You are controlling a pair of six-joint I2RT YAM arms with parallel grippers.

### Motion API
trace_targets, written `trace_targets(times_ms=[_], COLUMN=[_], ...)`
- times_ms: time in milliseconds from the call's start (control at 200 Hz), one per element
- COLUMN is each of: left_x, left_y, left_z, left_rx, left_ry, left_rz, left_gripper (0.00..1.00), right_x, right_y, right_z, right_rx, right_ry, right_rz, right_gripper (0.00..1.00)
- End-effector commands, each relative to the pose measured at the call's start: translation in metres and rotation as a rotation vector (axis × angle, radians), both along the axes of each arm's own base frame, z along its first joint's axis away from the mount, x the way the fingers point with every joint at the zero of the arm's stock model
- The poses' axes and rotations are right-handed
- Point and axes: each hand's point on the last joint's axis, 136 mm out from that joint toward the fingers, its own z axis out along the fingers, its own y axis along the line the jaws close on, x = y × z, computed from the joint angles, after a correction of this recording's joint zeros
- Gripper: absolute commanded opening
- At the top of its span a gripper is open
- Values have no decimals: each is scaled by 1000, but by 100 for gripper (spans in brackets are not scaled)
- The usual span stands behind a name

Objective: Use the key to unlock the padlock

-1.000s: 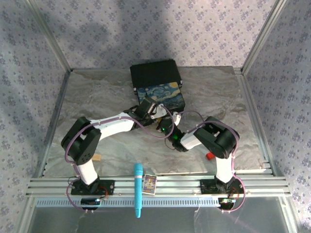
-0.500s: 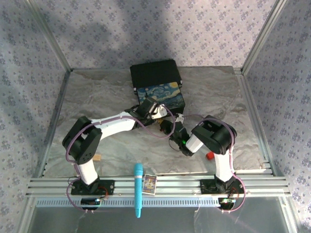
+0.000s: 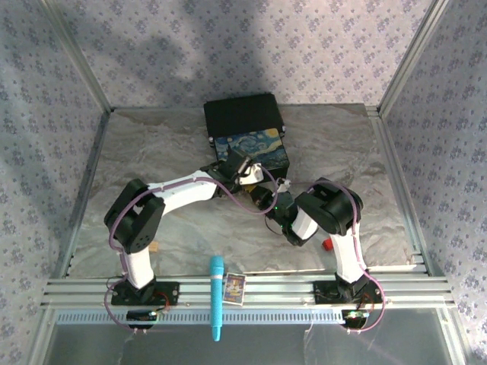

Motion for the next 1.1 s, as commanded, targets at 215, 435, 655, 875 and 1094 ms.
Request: trace_targets(times_ms=[215, 435, 655, 875, 1094], left_x=[-27, -28, -29, -30, -31], left_y=[22, 26, 26, 27, 28], left_z=[-52, -57, -54, -53, -55], left_rx=[129, 133, 112, 110, 105], left_ry=[145, 150, 154, 153, 158], left_rz=[-27, -22, -13, -10, -2], left_gripper=[43, 43, 42, 42, 43], right_x=[0, 2, 4, 4, 8], right_y=[-15, -21, -24, -33, -30], right_z=[-10, 0, 8, 20, 14], right_rx=[35, 56, 72, 90, 97], right_ry=[90, 79, 69, 54, 71], right_rz=[-25, -34, -34, -44, -37], right_gripper=[0, 0, 0, 0, 0])
